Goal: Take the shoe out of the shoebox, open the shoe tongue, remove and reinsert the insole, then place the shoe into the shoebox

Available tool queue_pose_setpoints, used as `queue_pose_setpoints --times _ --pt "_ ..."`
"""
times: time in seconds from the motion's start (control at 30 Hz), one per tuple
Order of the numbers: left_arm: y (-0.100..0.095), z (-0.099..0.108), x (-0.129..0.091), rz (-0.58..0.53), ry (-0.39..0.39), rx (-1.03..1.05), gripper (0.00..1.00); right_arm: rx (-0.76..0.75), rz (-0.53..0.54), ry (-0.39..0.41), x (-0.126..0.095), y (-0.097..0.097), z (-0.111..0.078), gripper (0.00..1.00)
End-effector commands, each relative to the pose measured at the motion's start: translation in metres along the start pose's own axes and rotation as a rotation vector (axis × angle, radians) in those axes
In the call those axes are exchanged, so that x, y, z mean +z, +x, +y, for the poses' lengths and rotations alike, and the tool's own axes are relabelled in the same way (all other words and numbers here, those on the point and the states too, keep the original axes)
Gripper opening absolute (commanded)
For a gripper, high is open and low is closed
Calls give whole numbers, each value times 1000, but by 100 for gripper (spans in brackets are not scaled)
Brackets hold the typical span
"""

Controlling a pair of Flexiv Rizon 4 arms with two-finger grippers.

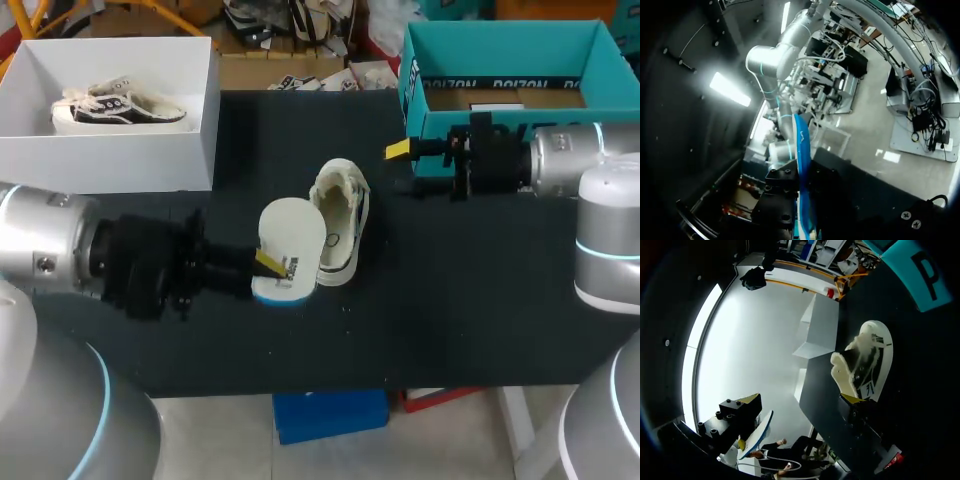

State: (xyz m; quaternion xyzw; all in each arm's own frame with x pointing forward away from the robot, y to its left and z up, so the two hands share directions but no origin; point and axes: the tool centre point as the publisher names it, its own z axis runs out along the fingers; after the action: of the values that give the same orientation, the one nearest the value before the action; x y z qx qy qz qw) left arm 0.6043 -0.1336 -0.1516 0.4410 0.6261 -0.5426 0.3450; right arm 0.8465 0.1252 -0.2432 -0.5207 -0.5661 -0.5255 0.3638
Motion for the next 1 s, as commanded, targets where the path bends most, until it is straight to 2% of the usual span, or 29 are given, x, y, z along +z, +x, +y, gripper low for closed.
queue_pose_setpoints --times 0.03,0.33,0.4,0.5,0.63,0.67,0.83,1.0 --pt "28 -10 -3 -86 -49 5 0 0 -2 -3 1 0 -1 100" --pt "28 -10 -3 -86 -49 5 0 0 -2 -3 1 0 -1 100" --pt "31 -20 3 -115 -37 106 0 0 -2 -3 1 0 -1 100" --pt "50 -26 11 -76 -12 187 0 0 -2 -3 1 0 -1 100" --pt "75 -26 14 -83 -14 261 0 0 -2 -3 1 0 -1 100" --pt "79 -24 14 -105 -4 283 0 0 -2 -3 1 0 -1 100" --pt "103 -15 15 -84 -40 404 0 0 -2 -3 1 0 -1 100" --pt "113 -2 19 -83 -60 504 0 0 -2 -3 1 0 -1 100"
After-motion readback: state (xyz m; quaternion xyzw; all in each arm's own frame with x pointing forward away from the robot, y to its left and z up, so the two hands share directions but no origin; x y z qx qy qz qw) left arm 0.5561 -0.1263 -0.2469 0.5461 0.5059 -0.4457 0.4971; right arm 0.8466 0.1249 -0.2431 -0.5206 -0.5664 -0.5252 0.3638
